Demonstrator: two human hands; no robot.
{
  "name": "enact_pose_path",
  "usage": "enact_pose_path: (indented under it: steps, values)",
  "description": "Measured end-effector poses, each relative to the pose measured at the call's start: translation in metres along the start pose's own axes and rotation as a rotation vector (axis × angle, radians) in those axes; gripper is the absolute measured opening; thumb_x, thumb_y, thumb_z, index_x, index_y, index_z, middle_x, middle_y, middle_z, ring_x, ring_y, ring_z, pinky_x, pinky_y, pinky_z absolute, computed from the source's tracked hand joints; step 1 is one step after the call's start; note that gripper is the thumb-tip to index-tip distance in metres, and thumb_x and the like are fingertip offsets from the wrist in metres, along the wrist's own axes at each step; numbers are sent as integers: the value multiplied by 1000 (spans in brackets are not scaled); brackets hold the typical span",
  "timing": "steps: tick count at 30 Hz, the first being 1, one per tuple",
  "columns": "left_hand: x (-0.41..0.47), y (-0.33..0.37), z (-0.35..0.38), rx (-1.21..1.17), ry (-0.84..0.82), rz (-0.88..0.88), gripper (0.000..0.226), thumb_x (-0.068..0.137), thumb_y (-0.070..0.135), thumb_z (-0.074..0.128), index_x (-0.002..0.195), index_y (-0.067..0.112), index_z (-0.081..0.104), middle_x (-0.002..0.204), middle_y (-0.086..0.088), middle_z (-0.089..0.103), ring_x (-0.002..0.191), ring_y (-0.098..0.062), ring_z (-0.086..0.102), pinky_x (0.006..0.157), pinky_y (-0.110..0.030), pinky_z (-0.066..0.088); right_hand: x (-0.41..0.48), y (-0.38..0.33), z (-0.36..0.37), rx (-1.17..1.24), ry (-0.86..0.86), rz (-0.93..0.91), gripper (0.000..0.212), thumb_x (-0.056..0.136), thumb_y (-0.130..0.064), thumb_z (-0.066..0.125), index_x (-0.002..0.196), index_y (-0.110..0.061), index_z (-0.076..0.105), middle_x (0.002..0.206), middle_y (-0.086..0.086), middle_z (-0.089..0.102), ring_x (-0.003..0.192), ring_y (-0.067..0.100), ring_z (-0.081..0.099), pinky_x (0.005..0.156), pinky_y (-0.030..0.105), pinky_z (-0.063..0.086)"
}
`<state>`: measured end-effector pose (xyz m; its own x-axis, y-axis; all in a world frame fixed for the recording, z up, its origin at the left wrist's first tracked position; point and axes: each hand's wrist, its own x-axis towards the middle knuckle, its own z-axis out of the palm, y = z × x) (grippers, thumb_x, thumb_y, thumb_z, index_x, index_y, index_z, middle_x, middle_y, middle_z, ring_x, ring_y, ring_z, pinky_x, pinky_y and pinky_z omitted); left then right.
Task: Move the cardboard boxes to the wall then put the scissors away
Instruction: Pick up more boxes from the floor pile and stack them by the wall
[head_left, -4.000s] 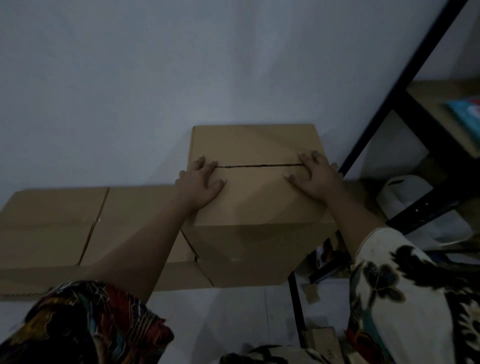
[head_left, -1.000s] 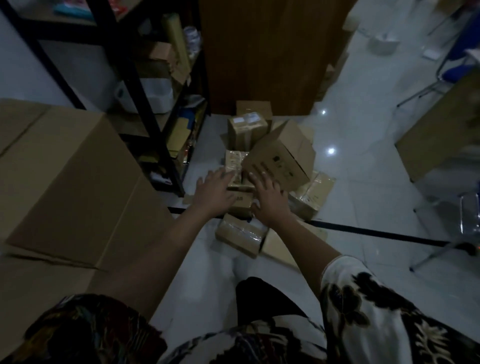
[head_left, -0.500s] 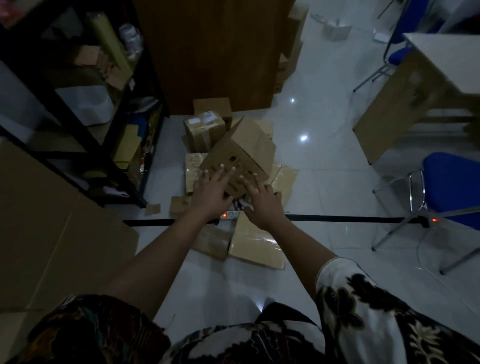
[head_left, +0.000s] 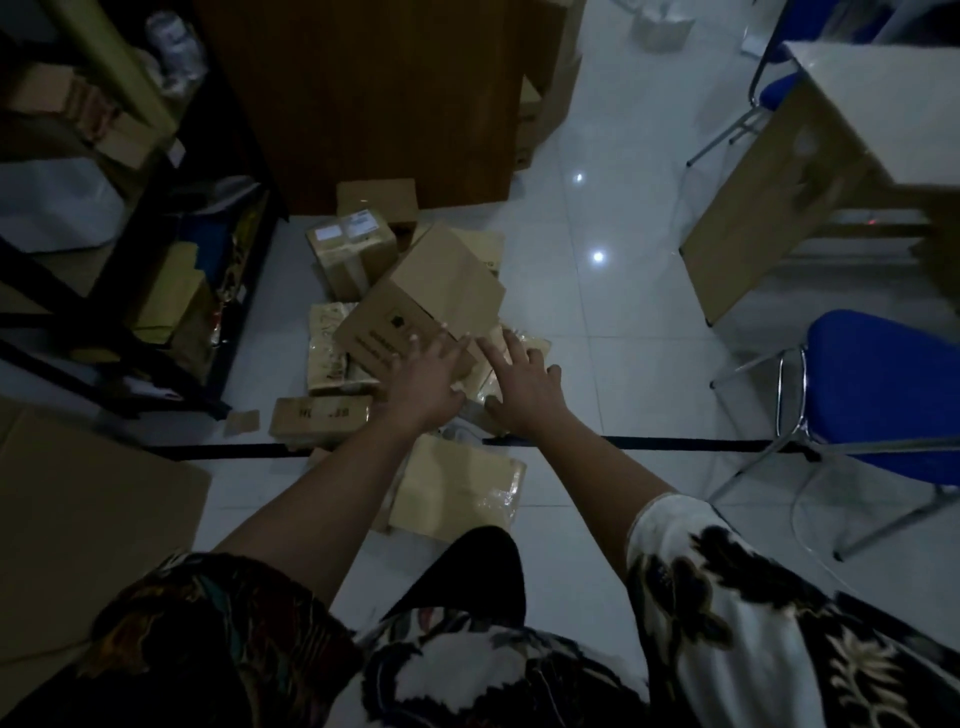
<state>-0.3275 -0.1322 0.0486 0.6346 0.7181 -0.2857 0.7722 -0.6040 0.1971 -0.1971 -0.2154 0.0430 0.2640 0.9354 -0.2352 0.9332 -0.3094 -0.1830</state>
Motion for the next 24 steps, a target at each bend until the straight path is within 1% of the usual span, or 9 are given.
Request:
enact_pose_path:
  steps: [4,7,11,14,19,21,24]
  values:
    - [41,15,7,-26,-53,-23,80,92,36,57,154,31,8,163,-1,0,146,-40,8,113,-55,20,18,37,1,12,-29,17,80,94,-40,56,155,-35,5,163,6,-1,138,37,26,105,55,31]
    - [67,32,15,4,-83,-29,79,91,37,56,154,30,10,163,-1,2,145,-41,13,111,-56,24,32,65,-3,-7,-65,39,83,92,-37,58,155,-36,4,164,6,0,138,38,27,104,55,31]
    - [114,54,15,-9,-87,-24,76,92,35,53,155,29,10,163,-1,2,144,-39,18,111,-52,28,70,104,-23,-26,-69,21,83,93,-36,58,154,-37,2,164,5,-5,139,38,26,105,56,31]
    - [151,65,7,-6,-64,-58,76,90,35,54,154,30,13,163,0,5,141,-37,24,109,-51,31,99,130,-42,-38,-64,4,83,93,-37,57,155,-36,1,164,5,-7,139,38,26,105,56,31]
    - [219,91,-21,19,-40,-82,76,93,32,53,154,29,9,163,0,-1,144,-39,16,112,-52,24,159,171,-77,-77,-53,-50,83,95,-39,54,155,-36,-4,163,5,-10,138,39,28,106,54,30]
    - [241,99,-29,-1,-24,-99,75,95,32,53,154,29,8,163,-1,-1,145,-39,13,113,-52,23,181,184,-84,-35,-50,-29,82,96,-39,54,155,-37,-3,163,5,-10,137,40,28,106,54,30]
    - [260,109,-30,12,-57,-110,75,96,34,51,154,31,3,163,0,-6,146,-39,10,114,-52,20,201,199,-86,6,-84,-28,81,96,-38,53,155,-37,-3,163,5,-10,140,41,25,108,55,28]
